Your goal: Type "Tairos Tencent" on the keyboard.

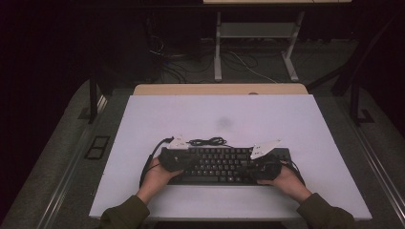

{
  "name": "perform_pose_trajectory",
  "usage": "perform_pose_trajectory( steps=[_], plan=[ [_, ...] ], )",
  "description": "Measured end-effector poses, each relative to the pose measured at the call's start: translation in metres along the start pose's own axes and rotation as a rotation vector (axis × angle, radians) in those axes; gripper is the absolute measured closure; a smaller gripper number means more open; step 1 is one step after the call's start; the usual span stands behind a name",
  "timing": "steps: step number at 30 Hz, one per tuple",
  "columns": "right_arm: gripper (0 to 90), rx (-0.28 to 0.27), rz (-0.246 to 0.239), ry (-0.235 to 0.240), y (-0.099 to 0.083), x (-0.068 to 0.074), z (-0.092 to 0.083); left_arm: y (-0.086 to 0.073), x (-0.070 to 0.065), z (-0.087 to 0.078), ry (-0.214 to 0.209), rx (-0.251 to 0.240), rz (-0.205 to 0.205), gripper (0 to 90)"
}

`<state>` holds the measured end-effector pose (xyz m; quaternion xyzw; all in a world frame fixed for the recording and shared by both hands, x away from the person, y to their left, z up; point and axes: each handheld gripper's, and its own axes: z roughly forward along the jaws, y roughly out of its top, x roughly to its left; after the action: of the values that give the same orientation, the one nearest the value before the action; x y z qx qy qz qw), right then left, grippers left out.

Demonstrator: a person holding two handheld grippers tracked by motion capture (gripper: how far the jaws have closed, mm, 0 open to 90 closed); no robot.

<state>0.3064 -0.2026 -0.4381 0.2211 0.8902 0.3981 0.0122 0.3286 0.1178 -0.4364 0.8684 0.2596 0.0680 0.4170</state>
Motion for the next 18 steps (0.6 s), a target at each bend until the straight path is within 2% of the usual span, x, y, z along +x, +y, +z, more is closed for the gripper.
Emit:
perform_pose_trajectory(
  steps=[3,8,18],
  plan=[
    [89.2,0.000,0.000,0.000,0.000,0.000,0.000,0.002,-0.001,-0.004,0.000,-0.017,0.003,89.1],
    [89.2,-0.001,0.001,0.001,0.000,0.000,0.000,0.005,0.000,-0.012,0.001,-0.056,-0.015,87.5],
    [89.2,-0.001,0.003,0.003,0.000,0.000,0.000,0.000,0.006,-0.026,-0.011,-0.086,-0.040,59.3]
  ],
)
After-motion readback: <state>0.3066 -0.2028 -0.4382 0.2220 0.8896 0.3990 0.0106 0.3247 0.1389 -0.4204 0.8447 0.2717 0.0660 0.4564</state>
